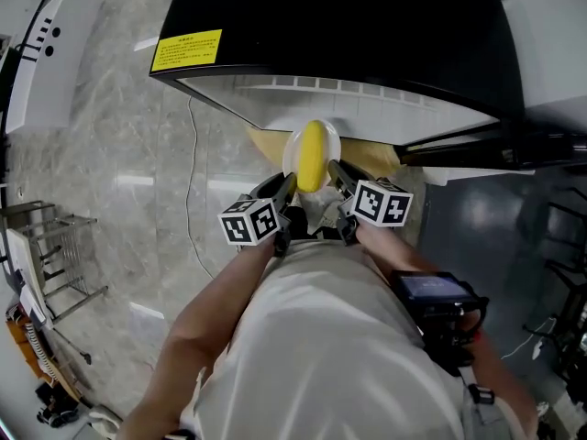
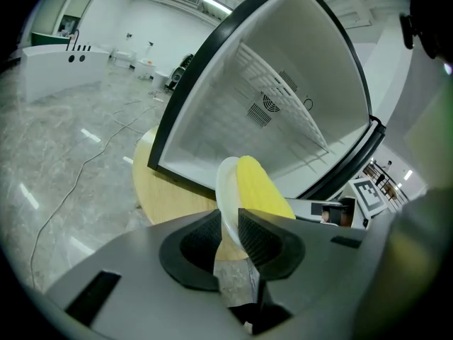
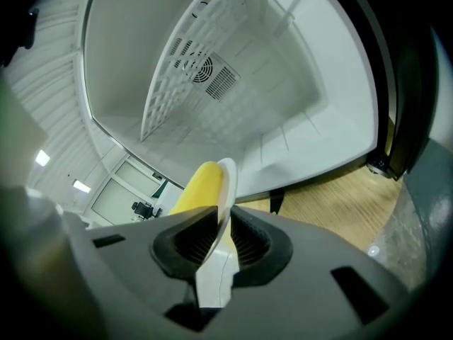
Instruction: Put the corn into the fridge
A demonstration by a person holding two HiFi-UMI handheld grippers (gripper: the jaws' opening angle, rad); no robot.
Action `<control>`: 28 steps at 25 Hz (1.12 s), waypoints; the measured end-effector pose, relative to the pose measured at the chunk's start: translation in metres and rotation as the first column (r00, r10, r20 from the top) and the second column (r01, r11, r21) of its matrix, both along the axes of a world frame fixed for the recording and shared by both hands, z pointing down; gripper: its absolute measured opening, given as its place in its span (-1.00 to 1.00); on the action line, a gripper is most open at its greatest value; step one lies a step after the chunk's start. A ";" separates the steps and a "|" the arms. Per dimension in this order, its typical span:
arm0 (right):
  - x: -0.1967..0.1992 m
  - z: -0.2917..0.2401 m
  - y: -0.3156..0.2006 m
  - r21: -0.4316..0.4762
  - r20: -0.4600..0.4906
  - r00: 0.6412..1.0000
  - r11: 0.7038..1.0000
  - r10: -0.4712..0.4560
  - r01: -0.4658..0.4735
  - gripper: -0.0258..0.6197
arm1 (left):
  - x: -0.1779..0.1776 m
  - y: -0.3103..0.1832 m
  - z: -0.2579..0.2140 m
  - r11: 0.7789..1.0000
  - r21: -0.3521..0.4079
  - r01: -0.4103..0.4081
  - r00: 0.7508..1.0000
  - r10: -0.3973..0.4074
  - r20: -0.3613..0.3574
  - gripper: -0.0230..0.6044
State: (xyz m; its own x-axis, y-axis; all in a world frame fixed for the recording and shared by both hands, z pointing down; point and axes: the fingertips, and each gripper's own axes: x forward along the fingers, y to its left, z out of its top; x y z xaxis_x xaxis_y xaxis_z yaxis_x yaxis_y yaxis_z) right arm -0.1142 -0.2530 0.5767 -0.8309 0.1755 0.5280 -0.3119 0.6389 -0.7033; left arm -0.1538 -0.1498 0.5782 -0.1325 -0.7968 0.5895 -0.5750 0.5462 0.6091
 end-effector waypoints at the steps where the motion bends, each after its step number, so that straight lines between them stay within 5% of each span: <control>1: -0.002 0.002 -0.002 0.001 -0.003 1.000 1.000 -0.001 0.001 -0.74 | -0.002 -0.001 0.002 1.000 -0.001 0.001 1.000 -0.001 -0.002 -0.68; 28: -0.032 0.043 -0.027 -0.001 -0.021 0.997 0.997 0.079 -0.079 -0.74 | -0.033 -0.025 0.037 0.999 0.016 0.048 0.999 -0.049 0.023 -0.68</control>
State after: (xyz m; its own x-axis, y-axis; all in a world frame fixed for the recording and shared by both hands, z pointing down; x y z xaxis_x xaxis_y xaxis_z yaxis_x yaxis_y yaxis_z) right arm -0.1466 -0.2802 0.6197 -0.8308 0.1109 0.5453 -0.3760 0.6105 -0.6971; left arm -0.1863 -0.1750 0.6152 -0.1847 -0.7978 0.5739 -0.5621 0.5648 0.6042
